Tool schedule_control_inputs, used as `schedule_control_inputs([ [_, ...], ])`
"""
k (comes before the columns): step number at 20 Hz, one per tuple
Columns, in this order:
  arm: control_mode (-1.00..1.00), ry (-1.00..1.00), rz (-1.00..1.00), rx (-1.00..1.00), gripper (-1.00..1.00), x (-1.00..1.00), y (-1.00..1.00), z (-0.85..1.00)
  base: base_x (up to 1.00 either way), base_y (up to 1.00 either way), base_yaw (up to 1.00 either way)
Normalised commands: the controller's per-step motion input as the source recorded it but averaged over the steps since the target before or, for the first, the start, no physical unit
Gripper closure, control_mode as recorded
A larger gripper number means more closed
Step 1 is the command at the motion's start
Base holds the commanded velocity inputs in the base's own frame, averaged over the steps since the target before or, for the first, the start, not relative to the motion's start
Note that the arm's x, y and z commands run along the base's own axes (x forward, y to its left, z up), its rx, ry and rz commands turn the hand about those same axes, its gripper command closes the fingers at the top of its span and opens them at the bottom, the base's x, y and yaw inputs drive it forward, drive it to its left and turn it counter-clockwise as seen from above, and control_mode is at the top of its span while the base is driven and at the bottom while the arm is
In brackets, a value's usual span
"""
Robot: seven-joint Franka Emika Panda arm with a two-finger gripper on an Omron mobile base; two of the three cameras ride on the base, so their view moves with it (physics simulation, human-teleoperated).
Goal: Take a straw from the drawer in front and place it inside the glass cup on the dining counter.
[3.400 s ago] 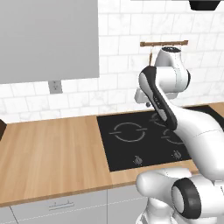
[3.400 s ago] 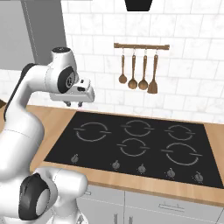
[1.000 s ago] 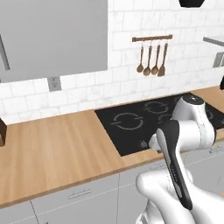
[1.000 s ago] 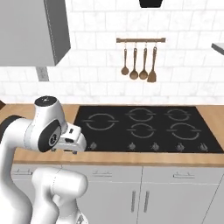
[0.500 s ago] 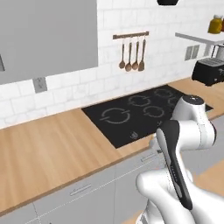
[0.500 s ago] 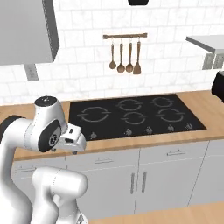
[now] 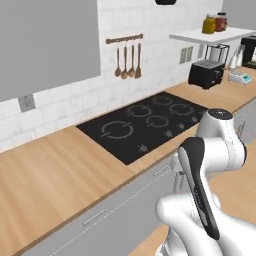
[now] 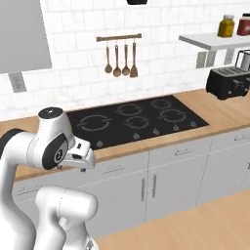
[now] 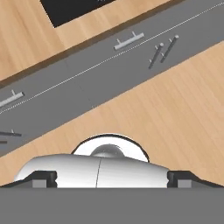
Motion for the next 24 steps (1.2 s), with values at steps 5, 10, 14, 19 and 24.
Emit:
schedule_control_inputs([
  [5, 1.00, 0.00, 0.00, 0.00, -1.00, 0.00, 0.00, 0.00, -0.56, 0.15, -0.44],
  [10, -1.00, -0.07, -0.15, 0.04, -1.00, -0.09, 0.03, 0.00, -0.27, 0.11, -0.26],
  [14, -1.00, -0.15, -0.19, 0.18, -1.00, 0.20, -0.41, 0.00, 0.00, 0.00, 0.00],
  [19, -1.00, -0.03, -0.04, 0.28, -1.00, 0.94, -0.80, 0.00, 0.00, 0.00, 0.00],
  [24, -1.00, 0.00, 0.00, 0.40, -1.00, 1.00, -0.73, -0.11, 0.00, 0.00, 0.00],
])
